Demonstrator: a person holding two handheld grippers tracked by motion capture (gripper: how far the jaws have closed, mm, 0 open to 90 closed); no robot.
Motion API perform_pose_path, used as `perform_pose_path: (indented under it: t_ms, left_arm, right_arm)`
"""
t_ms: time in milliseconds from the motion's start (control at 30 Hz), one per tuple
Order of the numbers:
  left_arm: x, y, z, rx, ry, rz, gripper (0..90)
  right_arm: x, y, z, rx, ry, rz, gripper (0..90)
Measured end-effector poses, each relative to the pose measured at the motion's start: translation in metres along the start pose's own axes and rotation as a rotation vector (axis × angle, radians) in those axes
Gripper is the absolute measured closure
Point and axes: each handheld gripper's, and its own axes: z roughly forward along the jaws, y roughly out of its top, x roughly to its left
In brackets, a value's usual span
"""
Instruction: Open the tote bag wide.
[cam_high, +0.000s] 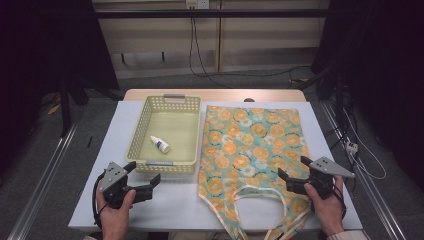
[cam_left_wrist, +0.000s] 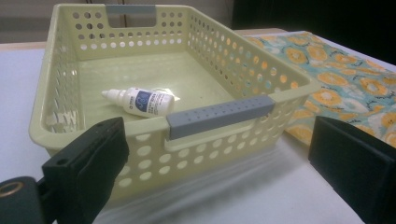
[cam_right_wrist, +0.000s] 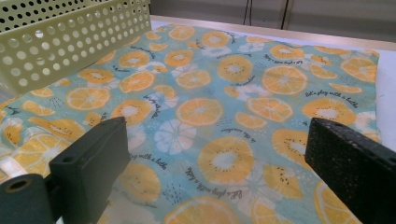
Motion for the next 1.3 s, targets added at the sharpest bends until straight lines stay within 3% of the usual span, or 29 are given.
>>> perform_pose_path:
  t_ms: [433,933,1300]
  left_arm:
    - [0.003,-0.001,0.001,0.004,-0.002,-0.026,4.4]
    - [0.002,-0.002,0.001,0.014,-0.017,-0.001,4.4]
    - [0.004,-0.001,0.002,0.007,-0.017,-0.006,4.4]
  right_arm:
    - [-0.003,0.0,0.002,0.028,0.015,0.013,6.3]
    - [-0.014,0.005,0.009,0.045,0.012,0.021,6.9]
    - [-0.031,0.02,0.01,0.091,-0.025,-0.02,5.8]
